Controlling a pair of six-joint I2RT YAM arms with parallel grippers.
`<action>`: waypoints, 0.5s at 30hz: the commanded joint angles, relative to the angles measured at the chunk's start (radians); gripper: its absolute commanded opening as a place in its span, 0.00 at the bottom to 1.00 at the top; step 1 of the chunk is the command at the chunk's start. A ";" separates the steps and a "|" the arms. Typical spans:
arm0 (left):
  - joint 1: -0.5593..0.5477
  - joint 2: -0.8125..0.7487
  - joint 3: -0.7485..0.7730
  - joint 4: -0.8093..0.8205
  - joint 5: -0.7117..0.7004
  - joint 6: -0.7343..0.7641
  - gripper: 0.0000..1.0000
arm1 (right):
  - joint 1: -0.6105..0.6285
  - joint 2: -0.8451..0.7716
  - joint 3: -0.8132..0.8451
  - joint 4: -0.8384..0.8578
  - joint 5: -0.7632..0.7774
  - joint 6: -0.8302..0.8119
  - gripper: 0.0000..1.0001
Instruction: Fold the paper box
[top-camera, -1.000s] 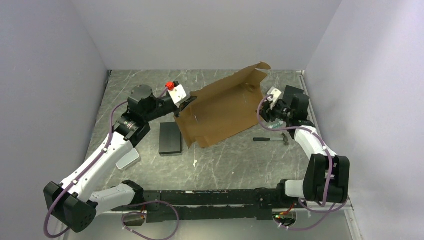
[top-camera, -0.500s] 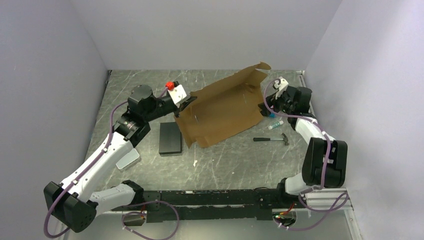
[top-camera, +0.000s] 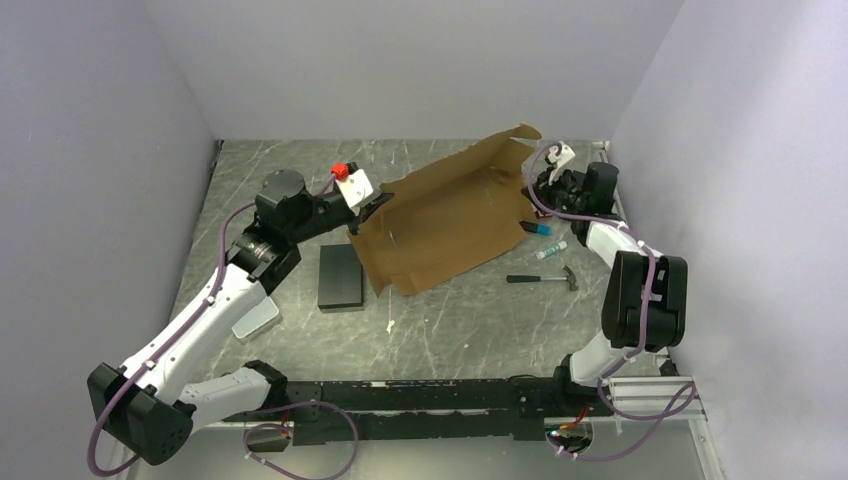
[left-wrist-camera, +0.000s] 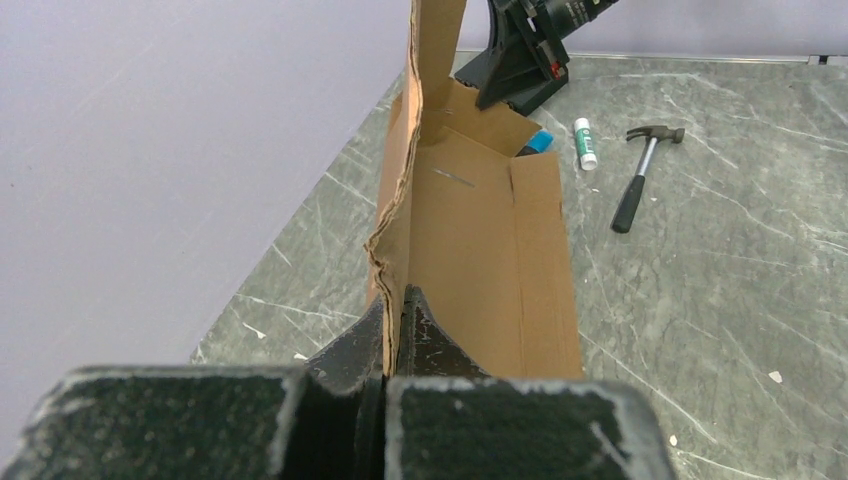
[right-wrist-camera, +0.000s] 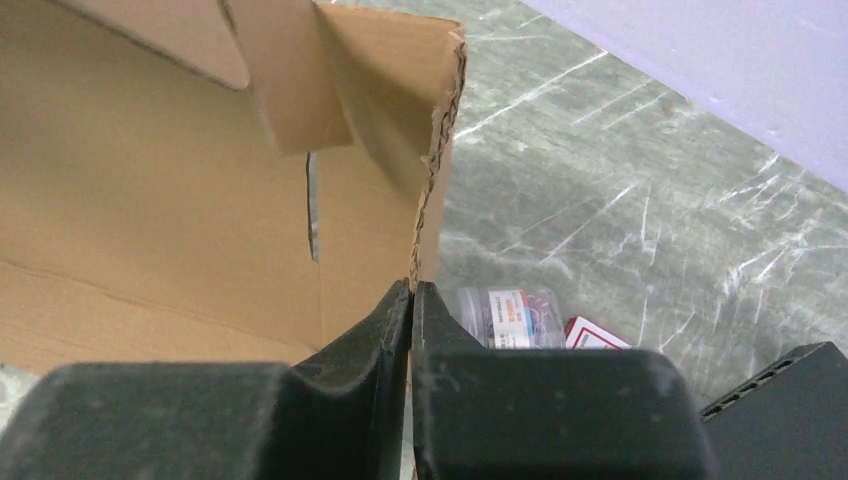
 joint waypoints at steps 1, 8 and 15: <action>-0.002 -0.032 0.015 0.039 -0.015 0.002 0.00 | 0.001 -0.070 -0.071 0.110 -0.041 -0.008 0.00; -0.002 -0.037 0.013 0.046 -0.053 -0.042 0.00 | 0.003 -0.212 -0.251 0.228 -0.049 0.012 0.00; -0.002 -0.056 -0.007 0.057 -0.082 -0.070 0.00 | 0.003 -0.305 -0.374 0.344 -0.040 0.014 0.00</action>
